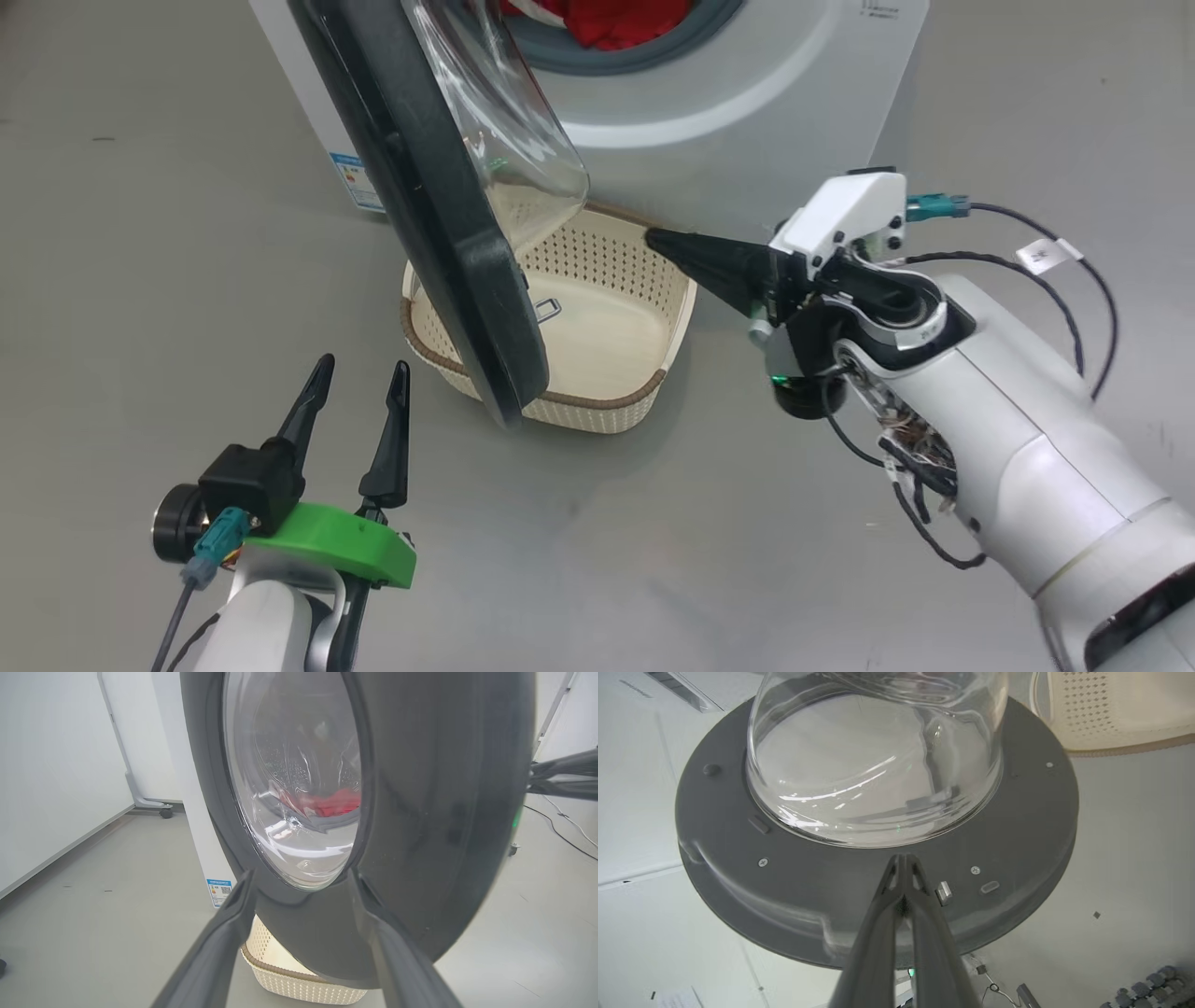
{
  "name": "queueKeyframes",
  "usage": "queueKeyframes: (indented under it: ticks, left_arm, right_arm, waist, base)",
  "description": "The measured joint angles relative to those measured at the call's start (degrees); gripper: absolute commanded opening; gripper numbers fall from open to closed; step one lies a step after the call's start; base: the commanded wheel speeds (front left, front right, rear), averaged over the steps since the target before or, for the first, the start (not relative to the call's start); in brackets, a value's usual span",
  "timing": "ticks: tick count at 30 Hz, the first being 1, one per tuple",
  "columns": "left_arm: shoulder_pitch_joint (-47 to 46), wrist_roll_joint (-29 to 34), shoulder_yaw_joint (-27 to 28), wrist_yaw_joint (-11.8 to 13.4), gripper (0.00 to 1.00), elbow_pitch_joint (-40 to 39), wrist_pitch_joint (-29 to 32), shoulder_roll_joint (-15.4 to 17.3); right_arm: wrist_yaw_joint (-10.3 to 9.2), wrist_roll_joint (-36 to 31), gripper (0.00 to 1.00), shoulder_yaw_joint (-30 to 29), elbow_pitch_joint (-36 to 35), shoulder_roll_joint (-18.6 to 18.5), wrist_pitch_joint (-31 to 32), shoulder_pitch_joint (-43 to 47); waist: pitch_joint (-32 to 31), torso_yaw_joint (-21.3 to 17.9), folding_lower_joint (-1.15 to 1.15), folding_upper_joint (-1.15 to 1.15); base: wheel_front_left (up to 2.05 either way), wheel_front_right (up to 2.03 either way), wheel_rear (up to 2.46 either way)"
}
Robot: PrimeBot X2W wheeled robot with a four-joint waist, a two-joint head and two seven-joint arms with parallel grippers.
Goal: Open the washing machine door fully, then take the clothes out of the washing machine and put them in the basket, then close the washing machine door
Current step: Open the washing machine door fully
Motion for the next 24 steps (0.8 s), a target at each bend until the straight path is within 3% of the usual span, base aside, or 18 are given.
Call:
queueKeyframes:
  ticks: [6,11,14,24]
  left_arm:
    - [2.19,0.29,1.21,0.07,1.0,0.38,0.0,0.02]
    - [3.54,0.7,2.49,0.51,1.0,0.57,0.0,0.05]
    - [4.91,0.71,3.86,0.88,1.0,0.51,0.0,0.11]
    - [7.23,0.71,7.17,1.72,1.0,-0.03,0.0,1.19]
  right_arm:
    - [4.12,-8.55,0.0,3.56,0.14,-5.9,-4.92,2.41]
    - [7.23,-19.92,0.0,8.43,0.11,-10.06,-12.13,3.89]
    - [7.55,-30.91,0.0,12.91,-0.69,-13.56,-19.11,4.09]
    - [6.79,-47.41,0.0,19.59,-3.88,-16.85,-34.64,7.5]
  waist:
    - [-3.08,-1.81,0.0,0.0]
    - [-5.63,-3.74,0.0,0.0]
    - [-7.51,-5.5,0.0,0.0]
    - [-11.2,-10.47,0.0,0.0]
  base:
    - [0.0,0.0,0.0]
    - [0.0,0.0,0.0]
    - [0.0,0.0,0.0]
    - [0.0,0.0,0.0]
